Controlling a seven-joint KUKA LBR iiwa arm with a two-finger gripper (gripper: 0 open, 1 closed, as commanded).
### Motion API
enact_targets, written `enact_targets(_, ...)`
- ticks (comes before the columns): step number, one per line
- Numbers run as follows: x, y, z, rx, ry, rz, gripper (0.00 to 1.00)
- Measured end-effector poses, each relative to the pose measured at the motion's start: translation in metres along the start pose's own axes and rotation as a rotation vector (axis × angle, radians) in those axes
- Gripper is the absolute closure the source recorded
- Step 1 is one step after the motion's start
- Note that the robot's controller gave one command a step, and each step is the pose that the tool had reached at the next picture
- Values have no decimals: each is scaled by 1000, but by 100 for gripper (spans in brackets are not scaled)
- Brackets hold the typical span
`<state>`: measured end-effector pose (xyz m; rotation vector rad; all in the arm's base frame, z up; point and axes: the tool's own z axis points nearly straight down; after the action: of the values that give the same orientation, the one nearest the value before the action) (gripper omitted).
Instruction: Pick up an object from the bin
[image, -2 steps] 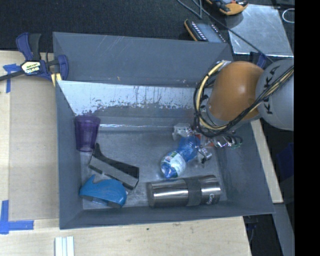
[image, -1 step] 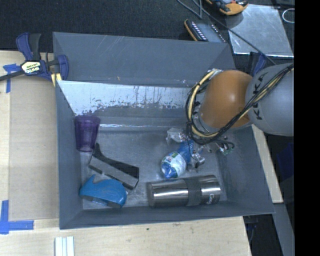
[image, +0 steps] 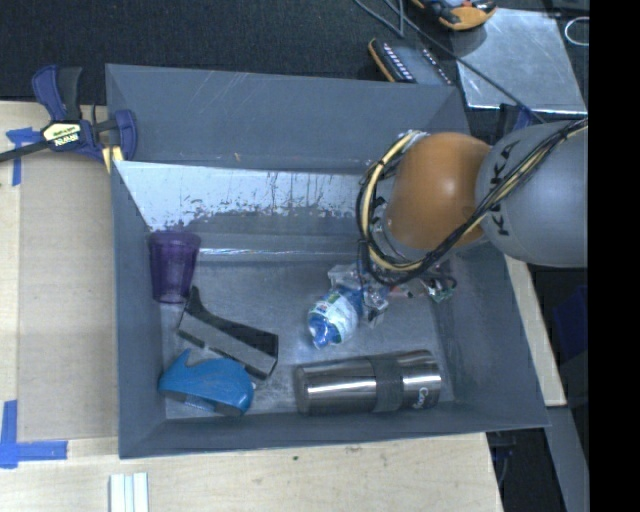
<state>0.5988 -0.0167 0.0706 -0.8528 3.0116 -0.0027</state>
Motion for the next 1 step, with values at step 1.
enact_targets(1, 0, 0, 0, 0, 0, 0, 100)
